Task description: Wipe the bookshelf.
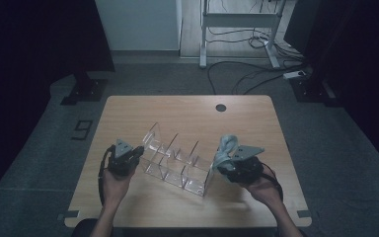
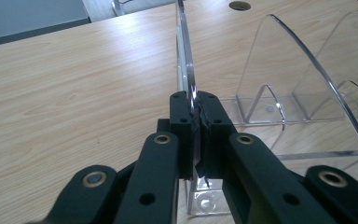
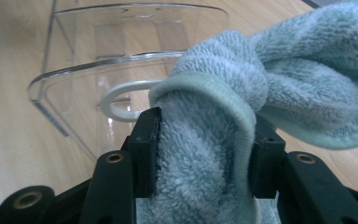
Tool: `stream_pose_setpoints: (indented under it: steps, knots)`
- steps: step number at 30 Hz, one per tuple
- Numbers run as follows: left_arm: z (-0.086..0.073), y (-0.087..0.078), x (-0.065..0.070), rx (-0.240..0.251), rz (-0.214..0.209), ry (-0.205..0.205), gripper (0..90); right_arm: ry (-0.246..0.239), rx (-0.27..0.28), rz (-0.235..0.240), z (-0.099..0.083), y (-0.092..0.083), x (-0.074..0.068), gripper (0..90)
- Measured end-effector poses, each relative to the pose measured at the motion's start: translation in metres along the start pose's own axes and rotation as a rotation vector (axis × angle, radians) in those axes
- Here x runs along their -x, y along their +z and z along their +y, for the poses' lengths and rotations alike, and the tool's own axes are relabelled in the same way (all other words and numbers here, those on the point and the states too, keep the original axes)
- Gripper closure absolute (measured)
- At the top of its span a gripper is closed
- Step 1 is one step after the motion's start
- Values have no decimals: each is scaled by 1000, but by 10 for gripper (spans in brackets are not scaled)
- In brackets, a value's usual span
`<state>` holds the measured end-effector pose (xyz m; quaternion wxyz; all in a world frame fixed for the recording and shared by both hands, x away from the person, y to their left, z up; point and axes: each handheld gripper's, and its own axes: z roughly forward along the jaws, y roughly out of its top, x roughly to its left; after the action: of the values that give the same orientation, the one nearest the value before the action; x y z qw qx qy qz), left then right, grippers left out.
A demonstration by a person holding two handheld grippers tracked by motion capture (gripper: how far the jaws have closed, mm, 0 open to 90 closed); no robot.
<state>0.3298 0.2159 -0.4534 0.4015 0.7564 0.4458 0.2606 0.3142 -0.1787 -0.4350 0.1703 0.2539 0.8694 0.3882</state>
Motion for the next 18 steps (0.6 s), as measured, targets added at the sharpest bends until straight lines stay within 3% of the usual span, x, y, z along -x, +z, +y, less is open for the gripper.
stream_pose_setpoints:
  steps: [13, 18]
  knots:
    - [-1, -1, -1, -3, 17, -14, 866, -36, -36, 91, 5, -9, -15, 537]
    - [-1, 0, 0, -2, 33, -20, 866, -61, -51, 94, 8, -10, -23, 536]
